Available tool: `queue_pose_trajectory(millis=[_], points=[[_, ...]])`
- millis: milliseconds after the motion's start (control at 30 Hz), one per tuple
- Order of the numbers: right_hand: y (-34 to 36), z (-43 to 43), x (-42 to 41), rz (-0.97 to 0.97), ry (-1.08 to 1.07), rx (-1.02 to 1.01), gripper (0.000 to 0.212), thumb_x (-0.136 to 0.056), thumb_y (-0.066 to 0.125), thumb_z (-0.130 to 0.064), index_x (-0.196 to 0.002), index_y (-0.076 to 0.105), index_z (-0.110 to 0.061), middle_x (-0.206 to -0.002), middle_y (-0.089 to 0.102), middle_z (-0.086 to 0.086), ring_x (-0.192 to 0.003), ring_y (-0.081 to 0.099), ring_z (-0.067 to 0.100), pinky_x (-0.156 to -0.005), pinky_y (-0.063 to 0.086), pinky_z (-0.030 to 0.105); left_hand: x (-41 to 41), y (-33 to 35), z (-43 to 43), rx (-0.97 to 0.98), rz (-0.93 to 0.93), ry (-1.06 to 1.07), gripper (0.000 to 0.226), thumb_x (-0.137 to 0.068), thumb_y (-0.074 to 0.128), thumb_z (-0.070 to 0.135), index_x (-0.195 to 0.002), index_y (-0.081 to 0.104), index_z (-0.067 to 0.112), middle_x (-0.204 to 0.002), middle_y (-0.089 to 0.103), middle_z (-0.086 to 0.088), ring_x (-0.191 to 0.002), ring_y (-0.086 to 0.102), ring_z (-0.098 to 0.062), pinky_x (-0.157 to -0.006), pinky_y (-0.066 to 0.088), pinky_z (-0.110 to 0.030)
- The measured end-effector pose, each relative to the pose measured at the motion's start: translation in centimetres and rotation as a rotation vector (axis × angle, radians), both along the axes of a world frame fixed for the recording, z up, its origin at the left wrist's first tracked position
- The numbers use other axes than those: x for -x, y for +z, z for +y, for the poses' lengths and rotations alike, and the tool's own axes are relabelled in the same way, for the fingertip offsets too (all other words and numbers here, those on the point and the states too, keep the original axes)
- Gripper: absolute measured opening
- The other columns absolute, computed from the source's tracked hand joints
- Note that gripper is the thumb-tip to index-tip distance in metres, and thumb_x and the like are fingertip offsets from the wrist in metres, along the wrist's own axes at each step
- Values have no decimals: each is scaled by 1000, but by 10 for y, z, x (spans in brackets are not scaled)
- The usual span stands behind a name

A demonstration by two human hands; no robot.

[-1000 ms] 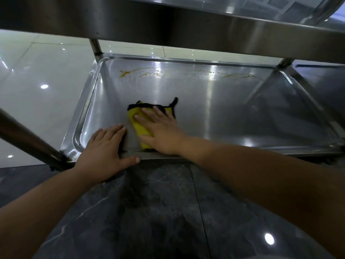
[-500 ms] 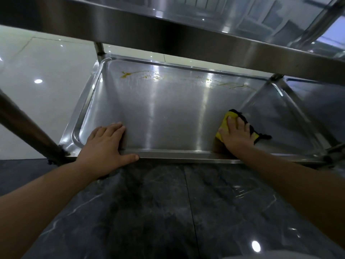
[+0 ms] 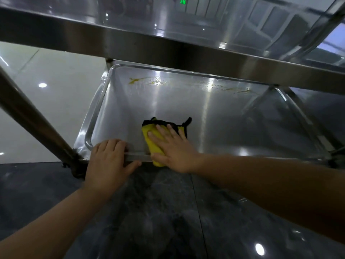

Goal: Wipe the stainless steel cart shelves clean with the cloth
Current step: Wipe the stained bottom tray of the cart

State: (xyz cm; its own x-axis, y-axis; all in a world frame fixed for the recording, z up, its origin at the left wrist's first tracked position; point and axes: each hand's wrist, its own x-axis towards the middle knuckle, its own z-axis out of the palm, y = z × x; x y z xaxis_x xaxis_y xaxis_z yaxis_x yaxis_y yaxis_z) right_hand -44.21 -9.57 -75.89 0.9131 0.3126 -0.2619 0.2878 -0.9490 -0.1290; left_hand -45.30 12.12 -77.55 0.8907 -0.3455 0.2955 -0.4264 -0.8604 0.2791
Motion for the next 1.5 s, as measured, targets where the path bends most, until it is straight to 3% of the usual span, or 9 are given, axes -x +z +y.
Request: queue_pose_trajectory(millis=[167, 333, 667, 800, 967, 1067, 1200, 1333, 1500], points=[[-6, -96, 50, -138, 51, 53, 83, -82, 40, -63, -151, 17, -24, -156, 24, 13, -142, 19, 42, -110, 22, 57, 12, -10, -5, 135, -56, 46, 36, -78, 52, 44, -86, 65, 12, -85, 58, -6, -83, 53, -30, -75, 37, -40], [-5, -184, 95, -164, -121, 154, 78, -92, 30, -67, -150, 18, -17, -151, 28, 20, -138, 25, 44, -101, 35, 66, 16, -13, -14, 196, -37, 125, 27, -71, 82, 24, -87, 68, 8, -82, 59, -9, -81, 54, -33, -75, 41, -43], [-14, -31, 51, -237, 95, 121, 83, -75, 44, -57, -146, 28, -17, -149, 37, 15, -134, 36, 44, -101, 39, 59, 31, -7, 16, 342, 10, 145, 32, -75, 71, 11, -107, 65, 12, -105, 59, -5, -103, 51, -22, -93, 43, -38], [-10, 81, 12, -203, 172, -21, 88, -70, 38, -59, -151, 23, -26, -157, 24, 7, -143, 19, 38, -112, 16, 55, 42, -6, 41, 407, -73, 247, 30, -76, 66, -2, -105, 65, 7, -106, 61, -9, -102, 48, -24, -92, 42, -36], [-7, 154, -39, -42, 146, -144, 71, -91, 33, -56, -152, 3, -34, -161, -6, -4, -147, -10, 26, -118, -5, 49, 40, 2, 59, 473, -128, 348, 24, -82, 58, -1, -104, 63, 5, -105, 61, -12, -100, 49, -22, -90, 35, -22], [-5, 128, -62, -44, 98, -58, 76, -80, 20, -53, -152, 6, -34, -161, -3, -4, -147, -6, 26, -118, -2, 48, 37, 8, 59, 476, -102, 336, 25, -82, 65, 0, -107, 63, 6, -105, 61, -10, -101, 49, -19, -89, 35, -18], [-4, 49, -79, -83, -185, -73, 76, -80, 21, -54, -152, 7, -35, -161, -3, -6, -148, -5, 24, -119, -2, 40, 32, 3, 56, 392, -100, 265, 24, -86, 61, 14, -109, 66, 10, -106, 64, -6, -103, 53, -20, -91, 47, -36], [-4, -29, -82, -98, -490, -45, 78, -81, 18, -63, -152, 5, -33, -161, -2, -4, -147, -4, 27, -118, 1, 43, 26, -6, 48, 255, -105, 122, 30, -90, 50, 25, -111, 67, 13, -110, 64, -2, -105, 51, -14, -92, 41, -28], [-2, -13, -91, -89, -638, -95, 67, -94, 34, -59, -152, 10, -35, -161, -3, -3, -147, -7, 29, -117, 0, 48, 19, -20, 38, 211, -59, 123, 27, -88, 57, 26, -110, 69, 16, -110, 65, 1, -107, 54, -16, -93, 39, -26]])
